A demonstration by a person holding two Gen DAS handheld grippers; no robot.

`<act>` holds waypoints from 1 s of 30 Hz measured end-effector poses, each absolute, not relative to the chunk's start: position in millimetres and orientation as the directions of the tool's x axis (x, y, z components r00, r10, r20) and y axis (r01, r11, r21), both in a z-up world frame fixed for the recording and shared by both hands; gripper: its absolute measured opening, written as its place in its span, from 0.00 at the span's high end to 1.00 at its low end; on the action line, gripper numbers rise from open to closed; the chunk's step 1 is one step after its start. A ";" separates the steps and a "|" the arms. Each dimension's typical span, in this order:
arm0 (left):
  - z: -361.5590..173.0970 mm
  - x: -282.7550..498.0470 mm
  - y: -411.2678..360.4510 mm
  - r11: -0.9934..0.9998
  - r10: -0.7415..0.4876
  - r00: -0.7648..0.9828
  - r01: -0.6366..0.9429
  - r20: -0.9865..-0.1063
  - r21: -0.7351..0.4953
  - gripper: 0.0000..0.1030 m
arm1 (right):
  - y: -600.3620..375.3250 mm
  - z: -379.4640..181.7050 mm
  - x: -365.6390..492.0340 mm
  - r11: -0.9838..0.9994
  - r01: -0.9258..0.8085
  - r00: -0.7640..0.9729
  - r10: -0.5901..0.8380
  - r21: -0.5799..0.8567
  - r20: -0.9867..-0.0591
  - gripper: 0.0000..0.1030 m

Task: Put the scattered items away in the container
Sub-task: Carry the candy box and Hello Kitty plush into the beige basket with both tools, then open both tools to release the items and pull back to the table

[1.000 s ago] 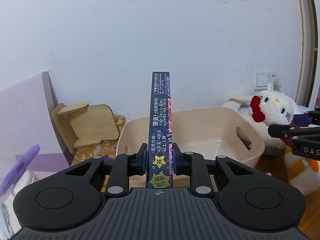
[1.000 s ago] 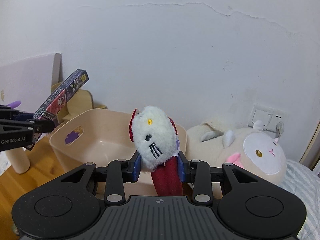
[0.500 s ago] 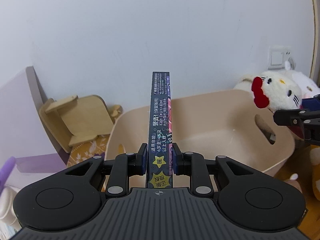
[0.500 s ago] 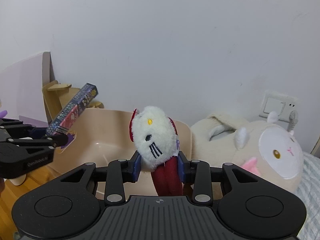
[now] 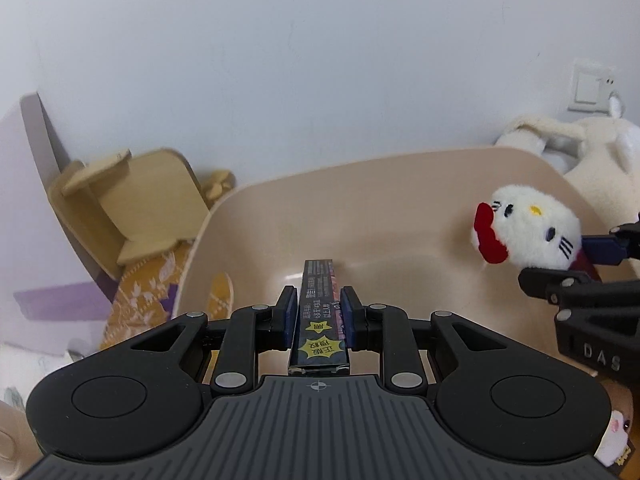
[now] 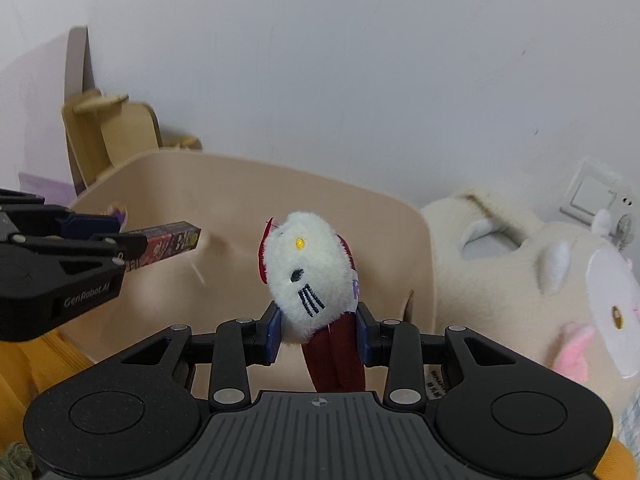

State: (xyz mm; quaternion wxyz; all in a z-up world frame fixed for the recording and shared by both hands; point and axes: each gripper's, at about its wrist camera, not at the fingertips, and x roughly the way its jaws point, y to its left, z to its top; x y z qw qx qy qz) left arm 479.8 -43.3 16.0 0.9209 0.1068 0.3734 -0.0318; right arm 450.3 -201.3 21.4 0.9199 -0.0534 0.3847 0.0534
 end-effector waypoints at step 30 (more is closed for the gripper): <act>5.0 471.6 -37.9 0.978 -0.040 0.692 0.176 -0.720 0.115 0.29 | -183.4 6.4 449.8 0.980 -0.167 0.641 0.028 -0.104 -0.767 0.44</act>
